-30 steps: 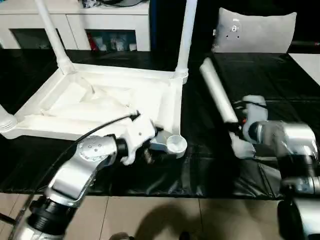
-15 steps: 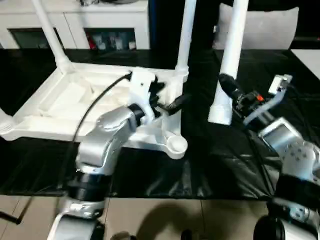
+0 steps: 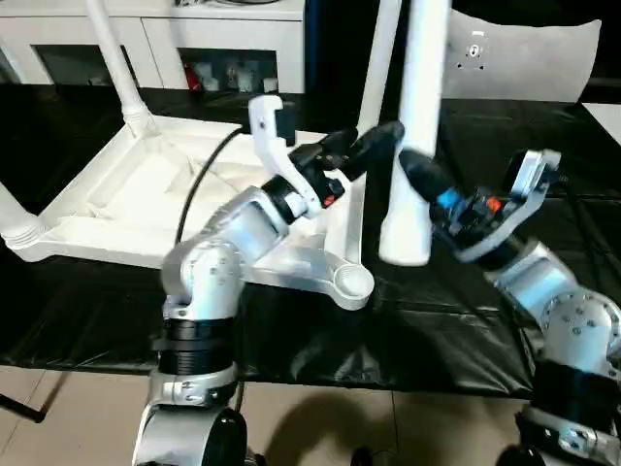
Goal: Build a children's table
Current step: Pick table leg
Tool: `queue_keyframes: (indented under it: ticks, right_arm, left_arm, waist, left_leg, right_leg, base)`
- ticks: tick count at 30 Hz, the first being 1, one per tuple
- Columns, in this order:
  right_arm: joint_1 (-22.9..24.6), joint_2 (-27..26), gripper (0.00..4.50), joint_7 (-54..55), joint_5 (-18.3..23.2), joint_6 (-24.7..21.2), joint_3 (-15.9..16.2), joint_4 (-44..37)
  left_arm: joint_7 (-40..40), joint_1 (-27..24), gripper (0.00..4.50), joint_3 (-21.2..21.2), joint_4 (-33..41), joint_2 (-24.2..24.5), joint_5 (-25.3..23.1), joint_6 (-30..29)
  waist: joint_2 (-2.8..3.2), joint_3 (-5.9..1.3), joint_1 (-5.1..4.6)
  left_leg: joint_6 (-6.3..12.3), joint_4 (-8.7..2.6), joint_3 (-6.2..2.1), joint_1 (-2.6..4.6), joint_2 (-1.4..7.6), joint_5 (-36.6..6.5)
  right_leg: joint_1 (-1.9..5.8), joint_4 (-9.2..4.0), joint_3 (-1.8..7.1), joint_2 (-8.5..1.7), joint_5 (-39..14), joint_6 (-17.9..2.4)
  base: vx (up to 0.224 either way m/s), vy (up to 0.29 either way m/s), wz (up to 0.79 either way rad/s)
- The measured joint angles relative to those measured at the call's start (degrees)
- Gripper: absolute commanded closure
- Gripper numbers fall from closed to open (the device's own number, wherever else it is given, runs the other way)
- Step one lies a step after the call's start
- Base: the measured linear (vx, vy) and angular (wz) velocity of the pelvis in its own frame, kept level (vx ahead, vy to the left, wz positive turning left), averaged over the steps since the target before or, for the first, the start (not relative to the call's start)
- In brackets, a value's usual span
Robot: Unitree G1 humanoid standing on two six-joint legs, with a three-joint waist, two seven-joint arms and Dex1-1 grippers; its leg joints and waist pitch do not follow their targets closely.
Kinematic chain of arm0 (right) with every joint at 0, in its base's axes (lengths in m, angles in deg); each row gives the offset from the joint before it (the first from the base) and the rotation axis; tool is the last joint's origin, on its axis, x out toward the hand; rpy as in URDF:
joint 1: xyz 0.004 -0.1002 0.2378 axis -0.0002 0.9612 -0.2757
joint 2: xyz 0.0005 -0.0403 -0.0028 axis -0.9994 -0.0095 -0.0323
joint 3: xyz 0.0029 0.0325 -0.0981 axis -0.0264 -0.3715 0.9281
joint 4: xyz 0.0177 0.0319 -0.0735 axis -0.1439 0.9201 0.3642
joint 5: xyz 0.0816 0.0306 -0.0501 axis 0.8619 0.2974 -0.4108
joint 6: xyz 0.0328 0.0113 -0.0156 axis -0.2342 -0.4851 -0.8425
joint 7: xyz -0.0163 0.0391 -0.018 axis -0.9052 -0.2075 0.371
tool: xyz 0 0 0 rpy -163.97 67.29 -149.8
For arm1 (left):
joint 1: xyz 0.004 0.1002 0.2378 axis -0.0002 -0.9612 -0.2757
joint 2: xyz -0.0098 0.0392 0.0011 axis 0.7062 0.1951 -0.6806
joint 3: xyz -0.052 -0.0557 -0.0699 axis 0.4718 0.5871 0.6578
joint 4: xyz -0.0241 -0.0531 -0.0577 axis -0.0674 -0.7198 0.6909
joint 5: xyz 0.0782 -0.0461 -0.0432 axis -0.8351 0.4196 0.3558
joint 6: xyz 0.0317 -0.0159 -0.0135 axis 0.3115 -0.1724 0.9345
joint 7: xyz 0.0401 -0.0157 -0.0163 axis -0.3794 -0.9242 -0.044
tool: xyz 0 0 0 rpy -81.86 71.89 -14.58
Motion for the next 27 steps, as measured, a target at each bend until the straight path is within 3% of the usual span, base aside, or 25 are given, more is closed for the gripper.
queue_keyframes:
  ticks: [8,15,16,21,27]
  right_arm:
    - [2.9,1.0,2.66,-1.4,-0.2,0.5,5.8,-2.2]
    - [4.3,1.5,2.66,-2.4,-0.3,1.4,8.0,-3.5]
    - [4.4,2.1,2.66,-2.2,-1.7,2.8,9.0,-3.6]
    - [5.7,2.8,2.66,-1.0,-5.8,6.2,11.9,-4.5]
    - [6.3,3.1,2.66,-1.3,-7.5,8.9,14.2,-4.6]
  left_arm:
    - [-0.1,0.9,0.00,0.8,0.4,-0.8,4.2,-1.4]
    - [0.4,1.1,0.00,1.4,0.4,-0.7,6.4,-1.3]
    - [0.4,1.1,0.29,1.0,0.4,-0.4,6.2,-1.1]
    - [0.8,0.2,0.64,-1.4,1.0,0.5,4.3,0.8]
    - [0.7,-0.6,1.15,-1.8,1.1,0.6,3.9,2.1]
  waist:
    - [0.02,-0.01,0.21]
    - [0.08,-0.03,0.54]
    - [0.09,-0.04,0.53]
    - [0.07,-0.04,0.47]
    - [0.04,-0.05,0.47]
  left_leg:
    - [0.11,0.00,-0.03,-0.09,0.01,-0.1]
    - [0.11,0.00,-0.03,-0.09,0.01,-0.1]
    - [0.11,0.00,-0.03,-0.08,0.00,-0.1]
    - [0.10,0.00,-0.05,-0.06,0.01,-0.1]
    - [0.10,0.00,-0.05,-0.06,0.01,-0.1]
  right_leg:
    - [0.00,-0.14,-0.04,0.01,0.0,0.0]
    - [0.01,-0.16,-0.04,0.01,0.0,0.0]
    - [0.03,-0.18,-0.03,0.01,0.0,0.0]
    - [0.05,-0.19,-0.03,0.01,0.1,0.1]
    - [0.06,-0.18,-0.04,0.01,0.1,0.1]
  base:
    - [0.000,0.000,0.00]
    - [0.000,0.000,0.00]
    - [0.000,0.000,0.00]
    - [0.000,0.000,0.00]
    - [0.000,0.000,0.00]
